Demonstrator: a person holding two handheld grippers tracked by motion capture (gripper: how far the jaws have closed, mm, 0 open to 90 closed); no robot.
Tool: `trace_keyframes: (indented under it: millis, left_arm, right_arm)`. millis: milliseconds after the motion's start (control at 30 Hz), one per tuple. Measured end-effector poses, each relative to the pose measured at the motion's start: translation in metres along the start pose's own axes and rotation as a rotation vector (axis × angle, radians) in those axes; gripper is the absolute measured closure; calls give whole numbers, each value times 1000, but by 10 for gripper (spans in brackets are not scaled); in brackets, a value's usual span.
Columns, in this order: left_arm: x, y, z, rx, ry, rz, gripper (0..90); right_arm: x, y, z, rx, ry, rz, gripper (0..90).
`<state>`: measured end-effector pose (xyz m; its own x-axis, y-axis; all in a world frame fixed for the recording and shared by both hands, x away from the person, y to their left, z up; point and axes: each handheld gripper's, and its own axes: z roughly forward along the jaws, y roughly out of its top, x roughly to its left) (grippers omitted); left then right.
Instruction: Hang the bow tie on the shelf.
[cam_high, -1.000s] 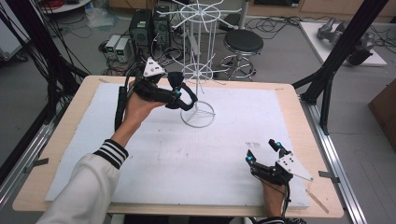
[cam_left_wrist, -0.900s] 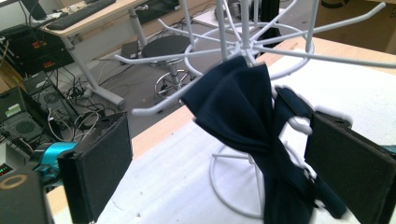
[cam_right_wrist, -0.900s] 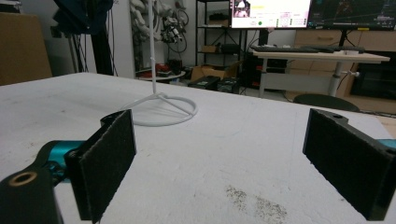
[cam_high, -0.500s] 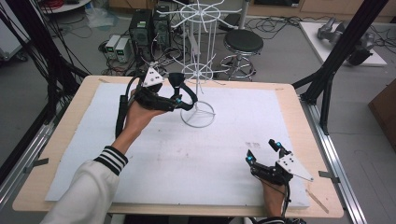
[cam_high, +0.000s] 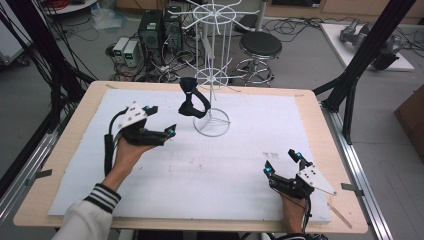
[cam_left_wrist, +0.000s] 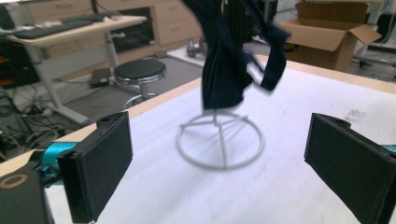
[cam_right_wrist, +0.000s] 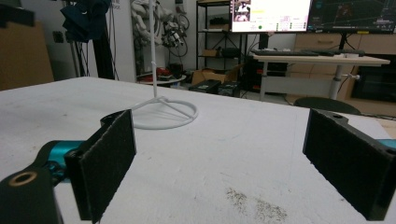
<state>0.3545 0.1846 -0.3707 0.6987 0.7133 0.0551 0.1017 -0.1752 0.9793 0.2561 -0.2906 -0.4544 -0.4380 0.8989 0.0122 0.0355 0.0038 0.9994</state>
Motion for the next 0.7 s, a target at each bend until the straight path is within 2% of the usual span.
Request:
trace_keyframes:
  millis: [33,133,233,367,467,567,700]
  left_arm:
    - [1,-8,-10,-11,4,-3,81]
    - [7,-32,-42,-63,36,-31,82]
    - [13,-53,-73,-114,82,-47,82]
    - [21,-77,-104,-170,144,-65,82]
    - [24,-92,-120,-206,181,-86,82]
    - [25,-102,-129,-254,188,-105,82]
    - [27,-107,-132,-262,199,-119,82]
  right_arm:
    - [-1,0,0,-6,-3,-12,86]
    - [0,0,0,-1,-4,-7,86]
    - [0,0,0,-2,-5,-10,86]
    - [0,0,0,-1,-6,-10,86]
    - [1,0,0,1,-6,-8,86]
    - [1,0,0,1,-8,-8,86]
    - [1,0,1,2,-12,-8,86]
